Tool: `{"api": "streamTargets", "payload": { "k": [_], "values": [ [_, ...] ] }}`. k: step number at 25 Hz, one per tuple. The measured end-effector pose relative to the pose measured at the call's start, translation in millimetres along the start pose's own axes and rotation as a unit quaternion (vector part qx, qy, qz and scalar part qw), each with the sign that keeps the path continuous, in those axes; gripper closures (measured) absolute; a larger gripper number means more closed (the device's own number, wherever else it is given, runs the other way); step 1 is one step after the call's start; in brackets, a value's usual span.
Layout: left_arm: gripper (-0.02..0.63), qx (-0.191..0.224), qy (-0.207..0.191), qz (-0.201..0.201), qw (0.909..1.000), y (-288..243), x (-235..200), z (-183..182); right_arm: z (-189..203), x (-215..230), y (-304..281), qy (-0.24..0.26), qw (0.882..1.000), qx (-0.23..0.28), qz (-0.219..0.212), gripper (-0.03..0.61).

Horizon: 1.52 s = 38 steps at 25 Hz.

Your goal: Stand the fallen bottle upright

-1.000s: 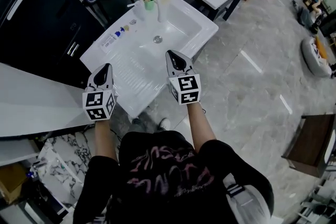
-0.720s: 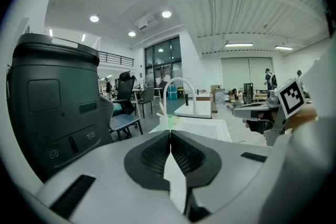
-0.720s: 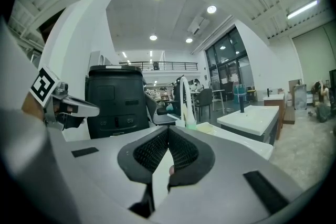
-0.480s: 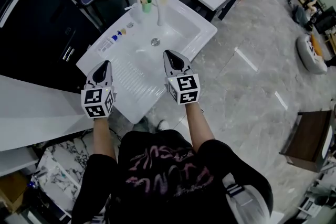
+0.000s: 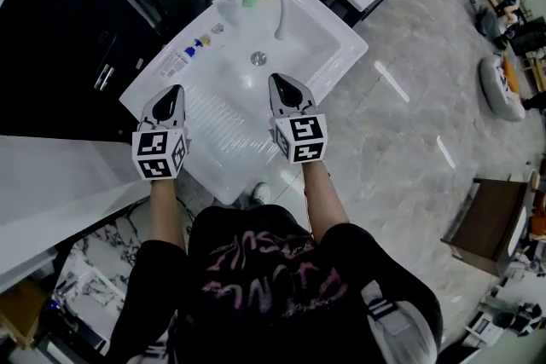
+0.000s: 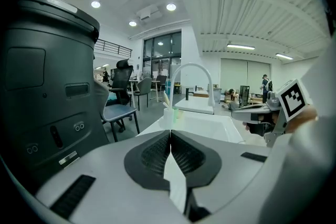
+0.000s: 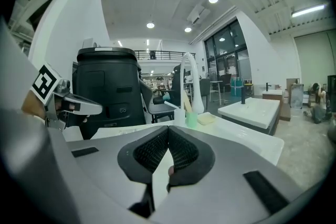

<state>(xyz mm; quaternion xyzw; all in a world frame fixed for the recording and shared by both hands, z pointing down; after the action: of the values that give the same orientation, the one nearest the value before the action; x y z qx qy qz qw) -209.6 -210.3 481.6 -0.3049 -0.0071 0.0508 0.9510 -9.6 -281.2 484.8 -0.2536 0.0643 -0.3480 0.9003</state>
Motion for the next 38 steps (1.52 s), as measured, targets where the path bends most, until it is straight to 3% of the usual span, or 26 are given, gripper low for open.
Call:
{"api": "streamTargets", "payload": {
  "k": [8, 16, 17, 19, 24, 29, 35, 38],
  "values": [
    [0.597, -0.034, -0.010, 0.019, 0.9992, -39.3, -19.9, 11.0, 8.2, -5.7, -40.3, -0.012, 1.000, -0.025, 0.000, 0.565],
    [0.595, -0.107, -0.078, 0.032, 0.9907, -91.7, -36.5, 8.3, 16.8, -1.6, -67.2, -0.017, 0.999, -0.038, 0.003, 0.565],
    [0.588, -0.116, -0.088, 0.035, 0.9888, -99.1, -37.8, 8.2, 18.3, -0.1, -70.2, -0.020, 0.999, -0.039, 0.004, 0.565],
    [0.493, -0.139, -0.107, 0.044, 0.9835, -115.1, -39.4, 10.4, 21.6, 3.8, -76.2, -0.024, 0.999, -0.043, 0.007, 0.565],
    [0.432, -0.201, -0.168, 0.055, 0.9634, -155.7, -45.9, 17.4, 27.1, 12.3, -85.8, -0.029, 0.998, -0.047, 0.014, 0.565],
    [0.425, -0.271, -0.214, 0.062, 0.9365, -185.8, -51.7, 26.2, 34.4, 17.3, -88.8, -0.035, 0.998, -0.054, 0.018, 0.565],
    [0.411, -0.341, -0.288, 0.064, 0.8929, -213.0, -59.5, 32.2, 44.4, 25.1, -93.2, -0.039, 0.997, -0.061, 0.022, 0.565],
    [0.413, -0.382, -0.301, 0.076, 0.8705, -224.9, -60.0, 39.8, 45.6, 27.9, -91.8, -0.048, 0.997, -0.063, 0.023, 0.565]
  ]
}}
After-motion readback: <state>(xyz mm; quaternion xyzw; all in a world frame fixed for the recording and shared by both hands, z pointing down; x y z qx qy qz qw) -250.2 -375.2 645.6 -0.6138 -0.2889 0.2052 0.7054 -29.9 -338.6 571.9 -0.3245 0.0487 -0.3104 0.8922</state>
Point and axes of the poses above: the fingertips, and each gripper's own axes: y backward along the fingers, x to its right, z out of its underside, the point moved 1 cm from there along y, backward along the fingers, and after that the axes turned 12 degrees about -x, right-handed, at the moved point
